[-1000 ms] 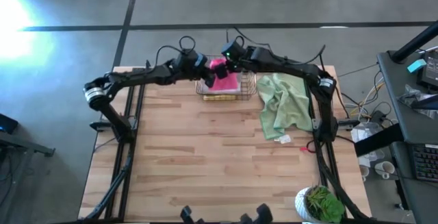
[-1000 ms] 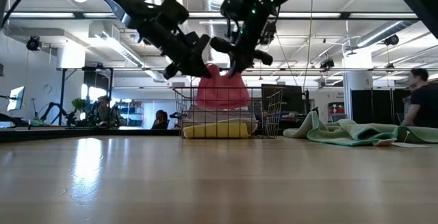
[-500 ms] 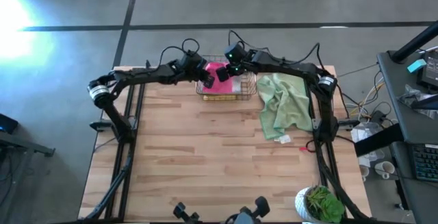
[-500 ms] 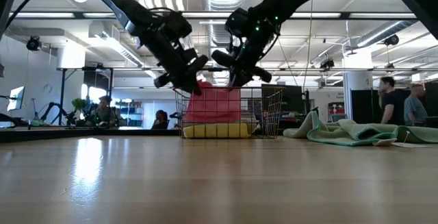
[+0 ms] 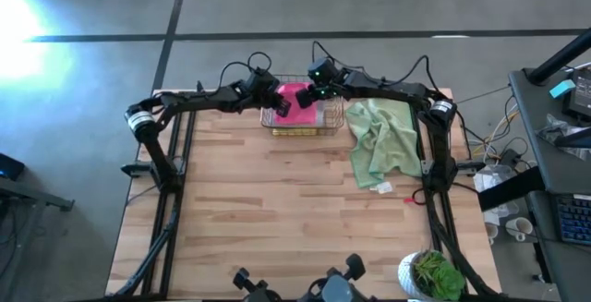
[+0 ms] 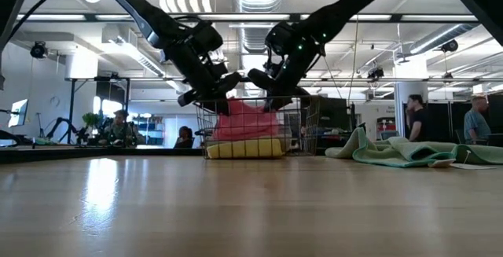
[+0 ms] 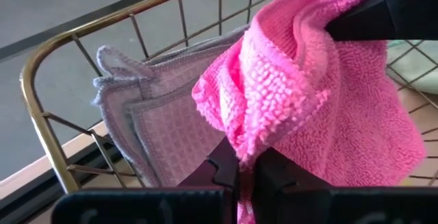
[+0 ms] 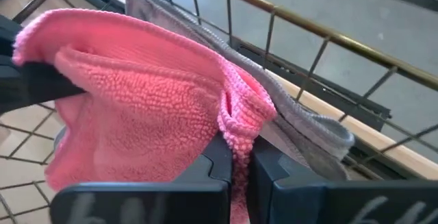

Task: Fold microfiber towels
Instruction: Put the pink towel into the wire basket

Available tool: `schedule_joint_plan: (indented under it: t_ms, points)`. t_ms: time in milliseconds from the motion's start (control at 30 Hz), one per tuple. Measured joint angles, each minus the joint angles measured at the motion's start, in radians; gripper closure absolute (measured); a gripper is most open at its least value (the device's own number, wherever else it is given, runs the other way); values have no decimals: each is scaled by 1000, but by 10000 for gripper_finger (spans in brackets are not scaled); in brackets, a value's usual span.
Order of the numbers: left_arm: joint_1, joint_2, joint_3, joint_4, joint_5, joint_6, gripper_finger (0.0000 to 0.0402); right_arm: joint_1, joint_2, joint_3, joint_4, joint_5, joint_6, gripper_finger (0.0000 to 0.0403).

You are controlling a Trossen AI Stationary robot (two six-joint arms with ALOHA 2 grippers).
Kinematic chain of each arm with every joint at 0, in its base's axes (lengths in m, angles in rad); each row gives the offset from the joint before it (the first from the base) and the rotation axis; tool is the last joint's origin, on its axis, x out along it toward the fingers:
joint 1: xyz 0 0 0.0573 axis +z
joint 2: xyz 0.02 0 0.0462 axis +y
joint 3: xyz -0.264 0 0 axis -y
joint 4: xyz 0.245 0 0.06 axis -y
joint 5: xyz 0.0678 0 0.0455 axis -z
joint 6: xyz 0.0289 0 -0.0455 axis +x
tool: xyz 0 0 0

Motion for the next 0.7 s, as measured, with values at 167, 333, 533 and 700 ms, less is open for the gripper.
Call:
schedule_joint_plan:
  t_ms: [167,333,533,700]
  points:
    - [1,-1,6,-9,-3,0,393,-2,0,-3,15,-16,-13,388]
    - [2,-1,10,-17,-11,0,378,-3,0,-3,7,-15,-14,366]
    - [2,-1,10,-16,-13,1,357,-3,0,6,7,-15,-13,325]
    - [2,-2,14,-15,-12,1,327,-6,0,11,6,-13,-12,290]
